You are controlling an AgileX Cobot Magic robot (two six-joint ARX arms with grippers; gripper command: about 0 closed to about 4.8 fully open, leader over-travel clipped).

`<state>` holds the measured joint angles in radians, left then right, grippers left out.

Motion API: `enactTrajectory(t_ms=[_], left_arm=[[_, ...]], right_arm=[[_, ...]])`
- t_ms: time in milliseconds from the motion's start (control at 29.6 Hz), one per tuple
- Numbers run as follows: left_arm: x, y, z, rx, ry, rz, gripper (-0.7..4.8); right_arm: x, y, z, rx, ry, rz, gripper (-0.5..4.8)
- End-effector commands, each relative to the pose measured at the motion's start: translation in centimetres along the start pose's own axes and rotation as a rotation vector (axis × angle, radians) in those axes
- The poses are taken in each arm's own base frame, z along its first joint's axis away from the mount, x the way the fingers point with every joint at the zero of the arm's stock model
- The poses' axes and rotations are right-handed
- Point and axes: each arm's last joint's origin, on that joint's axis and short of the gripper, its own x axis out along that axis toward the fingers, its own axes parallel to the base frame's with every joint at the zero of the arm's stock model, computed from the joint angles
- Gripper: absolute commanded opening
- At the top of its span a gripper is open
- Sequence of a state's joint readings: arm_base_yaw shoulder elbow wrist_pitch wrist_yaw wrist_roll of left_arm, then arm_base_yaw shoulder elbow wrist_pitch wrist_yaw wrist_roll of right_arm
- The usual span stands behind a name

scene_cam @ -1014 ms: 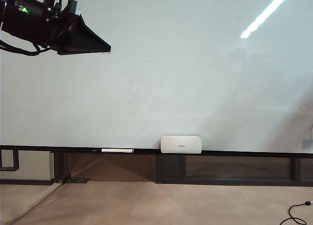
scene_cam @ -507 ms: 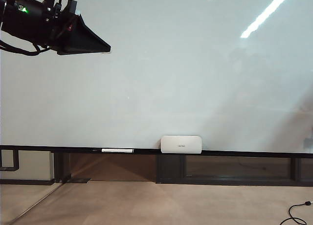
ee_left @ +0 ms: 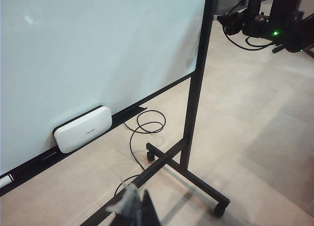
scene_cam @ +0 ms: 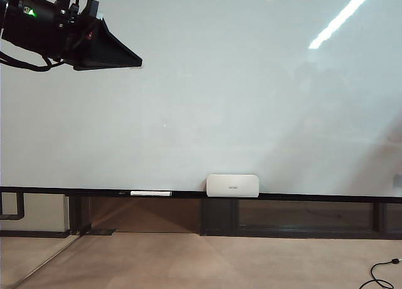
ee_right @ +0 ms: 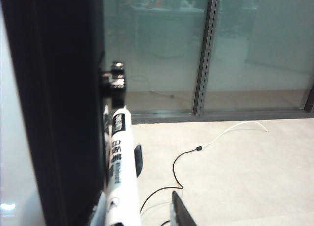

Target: Reach to the right to find the marker pen, pick it up, and write the number 10 on the whiteboard.

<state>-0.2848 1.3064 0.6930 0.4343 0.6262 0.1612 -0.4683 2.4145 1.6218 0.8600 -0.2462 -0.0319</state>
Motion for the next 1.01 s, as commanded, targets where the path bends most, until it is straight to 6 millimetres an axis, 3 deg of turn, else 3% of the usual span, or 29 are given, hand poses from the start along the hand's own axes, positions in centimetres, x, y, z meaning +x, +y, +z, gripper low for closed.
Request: enactTrajectory(t_ms=[34, 406, 575, 744, 811, 1014], left_arm=[[-0.01, 0.01, 0.4, 0.019, -0.022, -0.003, -0.06], [-0.01, 0.02, 0.45, 0.023, -0.027, -0.002, -0.06], [-0.01, 0.02, 0.45, 0.024, -0.027, -0.003, -0.06], [-0.01, 0.02, 0.45, 0.026, -0.026, -0.003, -0.06], [-0.01, 0.02, 0.45, 0.026, -0.026, -0.003, -0.06], [-0.01, 0.02, 0.45, 0.026, -0.026, -0.003, -0.06]], right_arm=[[0.43, -0.19, 0.28, -0.001, 0.005, -0.005, 1.71], [0.43, -0.18, 0.34, -0.003, -0.001, -0.002, 1.7], [0.44, -0.14, 0.31, -0.003, 0.002, 0.0, 1.35], [0.44, -0.09, 0.23, 0.0, 0.01, 0.015, 1.45], [0.44, -0.08, 0.13, 0.002, 0.02, 0.02, 1.8], [0.42, -0.06, -0.18, -0.027, 0.051, 0.024, 1.82]])
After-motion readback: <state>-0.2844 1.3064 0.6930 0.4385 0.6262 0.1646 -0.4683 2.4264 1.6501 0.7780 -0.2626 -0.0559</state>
